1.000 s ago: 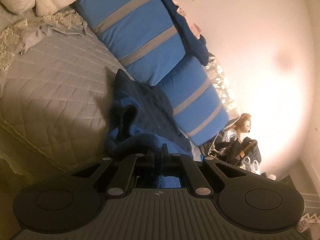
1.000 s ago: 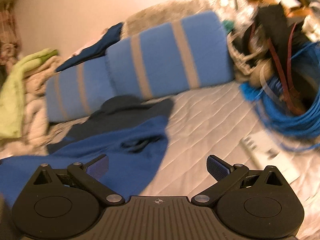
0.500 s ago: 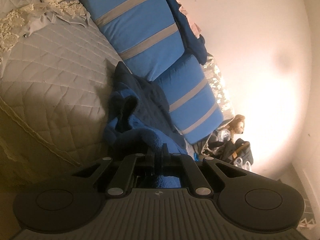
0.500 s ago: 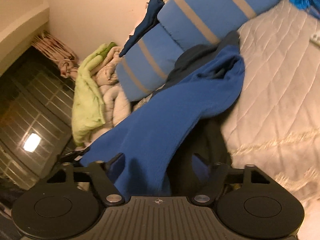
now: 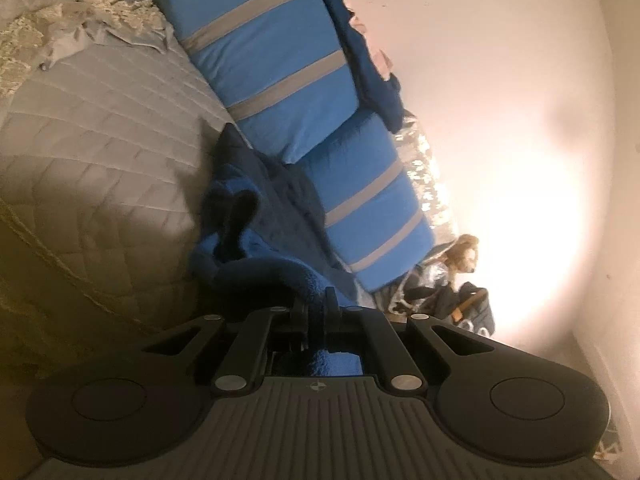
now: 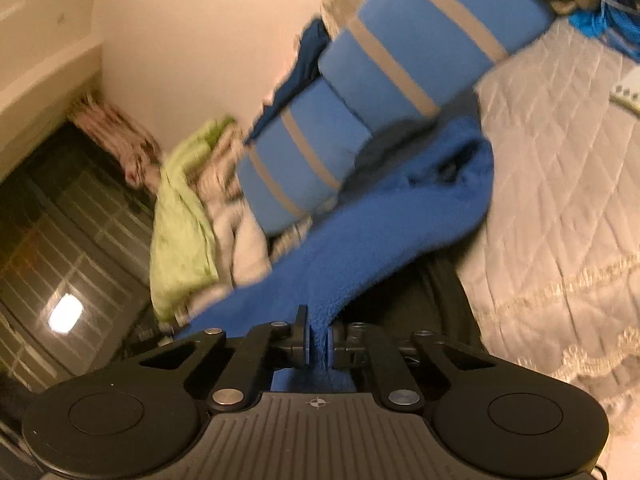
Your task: Fold clothes
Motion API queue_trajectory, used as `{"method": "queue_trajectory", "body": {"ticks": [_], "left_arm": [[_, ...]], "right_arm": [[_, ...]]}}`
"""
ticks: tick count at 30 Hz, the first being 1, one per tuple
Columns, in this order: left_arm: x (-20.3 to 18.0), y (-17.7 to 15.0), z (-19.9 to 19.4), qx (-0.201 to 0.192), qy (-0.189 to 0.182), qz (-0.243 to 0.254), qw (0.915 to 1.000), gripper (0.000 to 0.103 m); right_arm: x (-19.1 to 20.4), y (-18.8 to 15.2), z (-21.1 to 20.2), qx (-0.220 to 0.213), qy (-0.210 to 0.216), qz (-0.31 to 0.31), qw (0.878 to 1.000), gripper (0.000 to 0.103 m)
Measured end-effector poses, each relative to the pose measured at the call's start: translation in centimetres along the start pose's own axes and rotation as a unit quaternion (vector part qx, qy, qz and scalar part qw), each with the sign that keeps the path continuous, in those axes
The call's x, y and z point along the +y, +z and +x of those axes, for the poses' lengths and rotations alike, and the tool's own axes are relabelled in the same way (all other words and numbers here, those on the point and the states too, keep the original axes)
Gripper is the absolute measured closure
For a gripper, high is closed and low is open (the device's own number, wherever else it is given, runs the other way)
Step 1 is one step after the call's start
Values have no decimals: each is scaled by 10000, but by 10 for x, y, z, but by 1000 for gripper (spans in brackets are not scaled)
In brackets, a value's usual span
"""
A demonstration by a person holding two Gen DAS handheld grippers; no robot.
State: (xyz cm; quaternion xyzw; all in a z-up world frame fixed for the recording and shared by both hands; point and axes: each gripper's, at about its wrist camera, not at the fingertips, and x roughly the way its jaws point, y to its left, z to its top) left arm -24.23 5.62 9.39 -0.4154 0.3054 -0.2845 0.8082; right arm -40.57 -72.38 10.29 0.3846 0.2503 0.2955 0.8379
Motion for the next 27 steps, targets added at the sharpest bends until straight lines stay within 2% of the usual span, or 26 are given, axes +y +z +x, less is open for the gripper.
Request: {"method": "queue_trajectory", "body": {"ticks": [6, 12, 21, 24, 27], "left_arm": [[-23, 0, 1, -27, -262, 130, 9996, 97], [-37, 2, -4, -170, -597, -38, 9981, 97], [-69, 1, -29, -440, -847, 348, 9948, 97], [-78, 4, -35, -506, -841, 472, 9941, 97], [-76, 11, -28, -511, -678, 501, 9951, 97]], "right_arm": [[25, 34, -12, -640, 36, -100, 9979, 94], [40, 64, -11, -894, -20, -342, 9954, 94], [58, 77, -23, -1168, 179, -420, 9921, 94], [68, 77, -32, -1267, 259, -456, 9905, 94], [72, 83, -34, -1306, 217, -550, 9897, 94]]}}
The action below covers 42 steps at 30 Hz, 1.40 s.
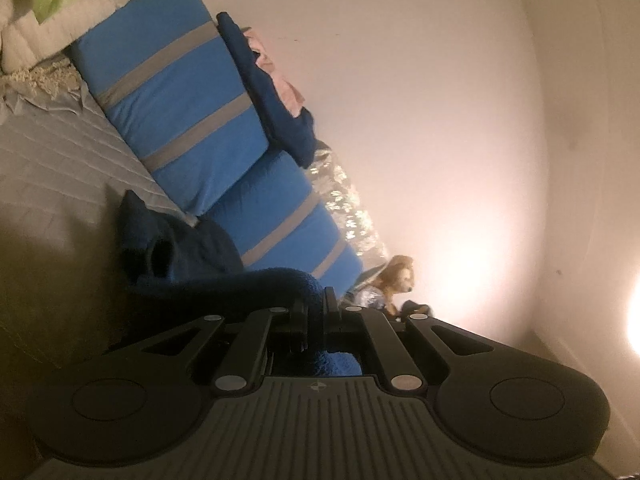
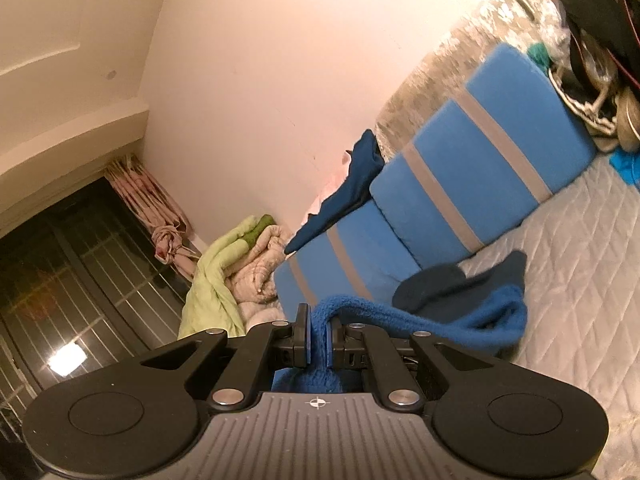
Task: Fold clothes
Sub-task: 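Grasp the blue fleece edge with the right gripper while the left gripper holds the bundle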
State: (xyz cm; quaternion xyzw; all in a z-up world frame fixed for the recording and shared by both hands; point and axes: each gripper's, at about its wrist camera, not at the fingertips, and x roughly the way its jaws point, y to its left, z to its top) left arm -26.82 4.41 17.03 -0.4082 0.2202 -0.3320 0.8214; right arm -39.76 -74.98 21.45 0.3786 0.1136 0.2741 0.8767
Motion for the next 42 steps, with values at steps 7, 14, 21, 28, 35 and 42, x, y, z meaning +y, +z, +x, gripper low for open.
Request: {"method": "queue_trajectory", "body": {"ticks": [7, 14, 21, 28, 35, 42], "left_arm": [[21, 19, 30, 26, 259, 0, 9997, 97], [28, 44, 55, 5, 397, 144, 9991, 97], [35, 63, 82, 5, 546, 181, 9983, 97], [41, 83, 117, 84, 706, 231, 9972, 97], [60, 105, 158, 199, 969, 188, 9949, 97], [89, 122, 200, 340, 1268, 32, 9913, 97]], "right_arm": [[-16, 12, 34, 114, -216, -1, 9997, 94], [-26, 31, 68, 30, -473, -15, 9989, 94], [-35, 47, 95, 29, -629, -151, 9979, 94], [-58, 57, 123, 7, -919, -182, 9956, 94], [-85, 65, 155, 43, -1244, -212, 9920, 94], [-121, 68, 187, 95, -1430, 119, 9896, 94]]}}
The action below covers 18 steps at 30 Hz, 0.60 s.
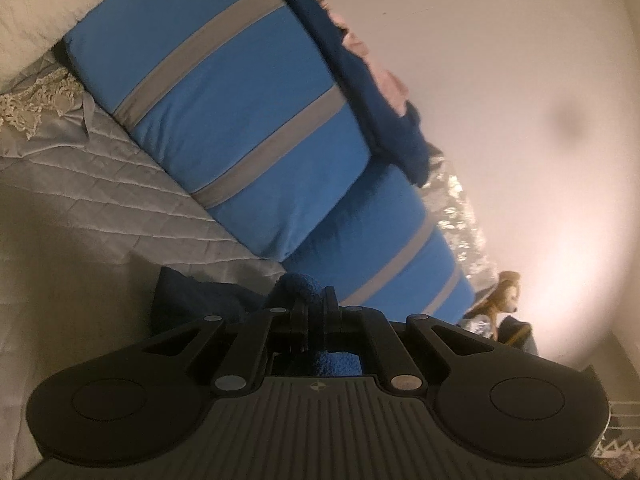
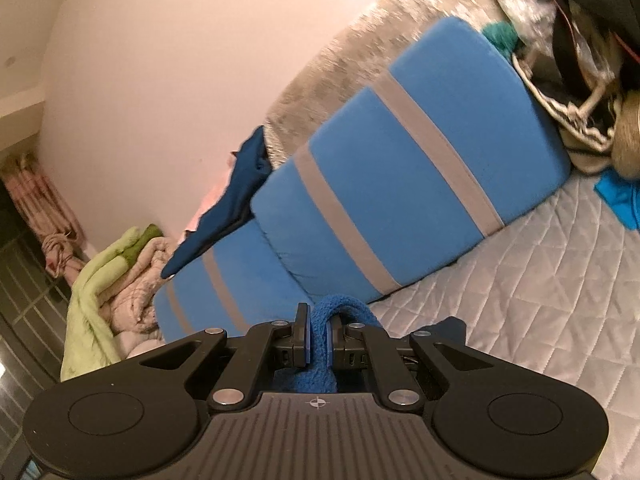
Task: Fold clothes
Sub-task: 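Grasp the blue fleece edge with the right gripper while the left gripper holds the bundle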
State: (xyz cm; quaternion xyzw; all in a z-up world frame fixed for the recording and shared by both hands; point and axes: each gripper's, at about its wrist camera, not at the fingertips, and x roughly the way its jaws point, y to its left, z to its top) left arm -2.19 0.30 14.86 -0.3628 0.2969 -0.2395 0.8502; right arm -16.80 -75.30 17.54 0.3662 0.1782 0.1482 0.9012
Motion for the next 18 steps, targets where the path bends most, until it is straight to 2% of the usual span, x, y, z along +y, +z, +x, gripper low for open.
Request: {"method": "queue_trajectory", "body": {"ticks": [18], "left_arm": [[72, 27, 119, 463, 672, -678, 9944, 96]], "right_arm": [[-88, 2, 134, 504, -735, 690, 9936, 94]]}}
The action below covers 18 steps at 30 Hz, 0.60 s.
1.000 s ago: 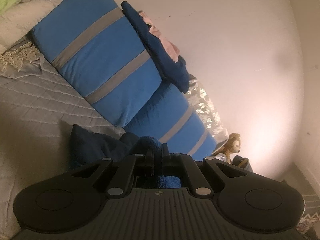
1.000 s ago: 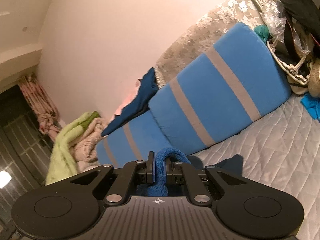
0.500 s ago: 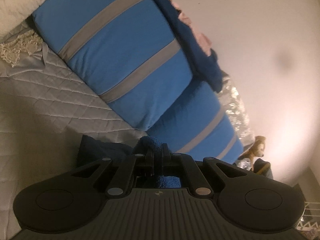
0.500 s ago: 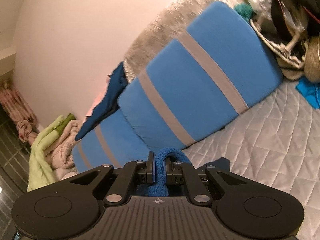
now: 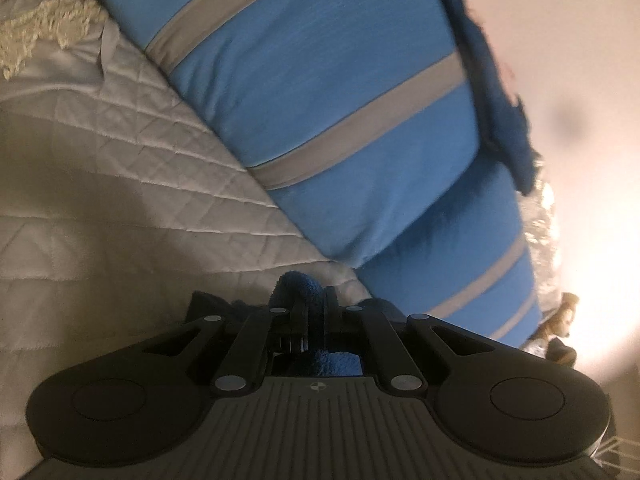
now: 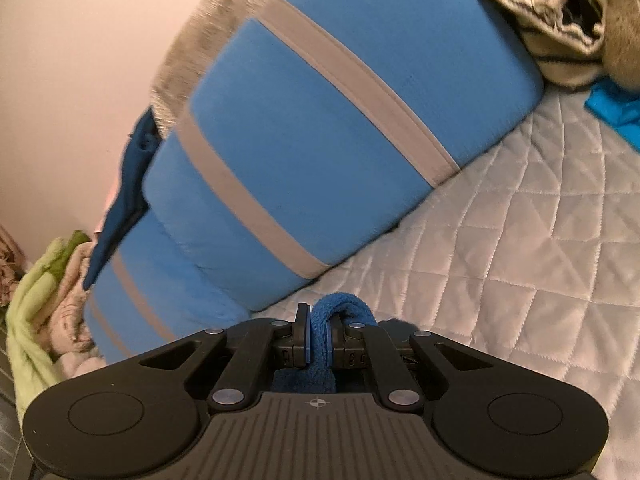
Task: Fold clothes
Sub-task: 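Grasp the blue fleece edge with the right gripper while the left gripper holds the bundle, then open both grippers and release the fleece onto the bed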
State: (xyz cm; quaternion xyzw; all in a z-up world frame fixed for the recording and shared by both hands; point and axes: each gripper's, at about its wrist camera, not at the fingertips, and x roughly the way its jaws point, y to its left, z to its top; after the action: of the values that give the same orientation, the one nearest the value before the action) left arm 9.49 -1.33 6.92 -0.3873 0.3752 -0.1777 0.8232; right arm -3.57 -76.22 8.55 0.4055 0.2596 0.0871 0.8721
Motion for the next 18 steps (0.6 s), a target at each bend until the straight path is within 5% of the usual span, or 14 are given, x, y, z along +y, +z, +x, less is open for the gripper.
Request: {"method": "queue_trajectory", "body": {"ticks": [7, 9, 11, 14, 18], "left_arm": [[16, 12, 29, 250, 133, -591, 9979, 92], [14, 15, 26, 162, -93, -757, 9970, 78], [7, 18, 14, -248, -344, -753, 9963, 48], [-13, 25, -14, -953, -392, -511, 9934, 25], [-50, 21, -36, -1224, 364, 251, 9915, 23]], "right_arm": [[-1, 4, 41, 153, -524, -160, 9984, 87], [4, 8, 41, -57, -644, -262, 9976, 58], [13, 14, 28, -699, -741, -420, 9939, 1], [28, 24, 10, -1105, -617, -641, 9899, 0], [52, 19, 2, -881, -876, -1535, 9803, 0]]}}
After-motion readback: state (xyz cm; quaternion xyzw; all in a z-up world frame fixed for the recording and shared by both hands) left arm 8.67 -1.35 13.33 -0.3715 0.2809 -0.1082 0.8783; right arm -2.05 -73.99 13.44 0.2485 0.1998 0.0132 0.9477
